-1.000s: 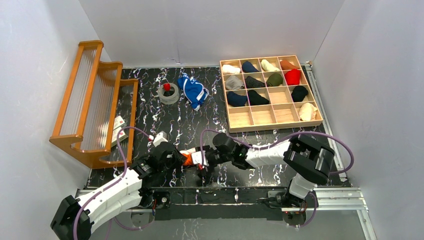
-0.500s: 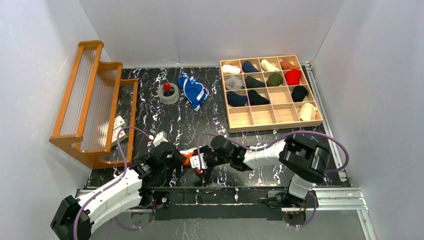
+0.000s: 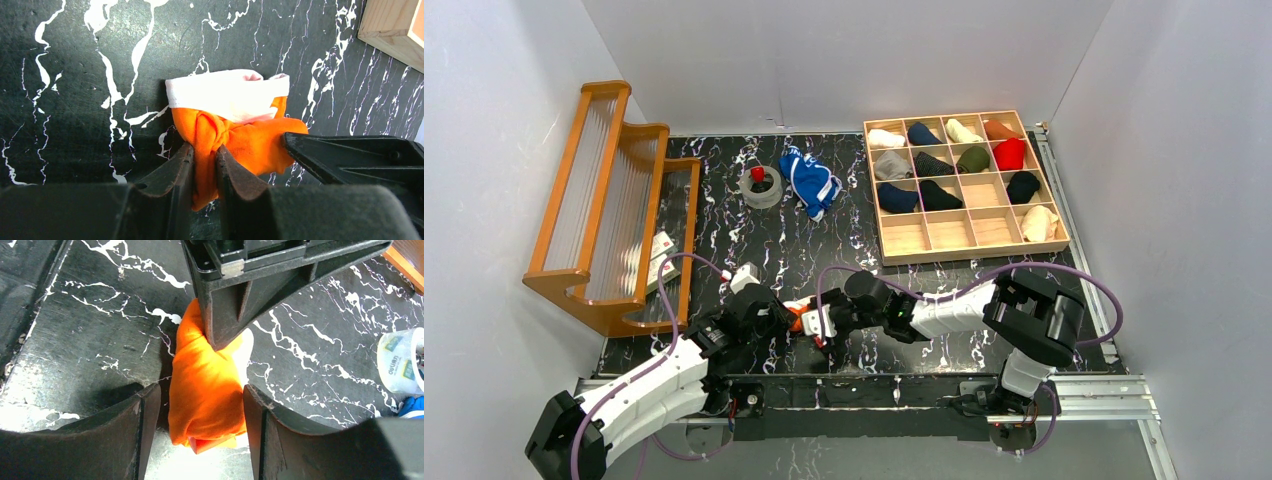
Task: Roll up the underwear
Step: Roll the underwear to the center of the board.
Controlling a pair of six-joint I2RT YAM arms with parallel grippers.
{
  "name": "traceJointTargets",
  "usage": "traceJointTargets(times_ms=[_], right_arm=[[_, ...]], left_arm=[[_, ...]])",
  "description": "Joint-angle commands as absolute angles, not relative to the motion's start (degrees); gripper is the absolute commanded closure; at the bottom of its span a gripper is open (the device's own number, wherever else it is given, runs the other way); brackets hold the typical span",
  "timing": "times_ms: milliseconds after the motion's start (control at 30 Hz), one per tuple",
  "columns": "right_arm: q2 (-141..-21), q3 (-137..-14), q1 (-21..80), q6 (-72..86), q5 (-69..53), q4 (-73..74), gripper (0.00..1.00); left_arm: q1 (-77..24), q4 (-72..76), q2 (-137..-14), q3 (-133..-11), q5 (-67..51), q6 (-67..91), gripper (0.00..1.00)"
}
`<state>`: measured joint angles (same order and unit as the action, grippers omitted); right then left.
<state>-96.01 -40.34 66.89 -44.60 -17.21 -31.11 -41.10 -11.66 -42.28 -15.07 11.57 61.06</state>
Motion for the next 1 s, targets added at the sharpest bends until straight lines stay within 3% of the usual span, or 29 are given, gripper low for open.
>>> traceJointTargets(times_ms=[0, 200, 400, 500, 600, 967], right_arm=[[-96.30, -42.32, 67.24, -45.54, -15.73, -33.79, 0.32], [-100.41, -43.06, 67.15, -45.59, -15.22, -30.96, 0.42], [-98.72, -37.97, 67.24, -41.02, -16.97, -30.87, 0.78], [-97.81, -35.58, 67.19, -36.95, -17.73, -31.23, 0.94], [-98.88, -34.53, 66.96, -32.29, -20.05, -31.49, 0.99], [-109.24, -37.18, 54.75, -9.42, -47.11, -31.73, 0.99]], left_arm=[[-41.25, -17.18, -42.63, -15.72, 13.14, 59.03, 0.92], [-41.29, -17.18, -42.24, -15.64, 12.92, 59.06, 0.91], [-41.23, -17.50, -40.70, -15.41, 13.55, 60.06, 0.88], [-41.23, -17.34, -38.90, -14.67, 13.96, 61.63, 0.79], [-41.29, -17.32, -37.04, -14.34, 13.77, 62.14, 0.66], [-41.25, -15.96, -28.21, -12.04, 10.46, 62.62, 0.46]])
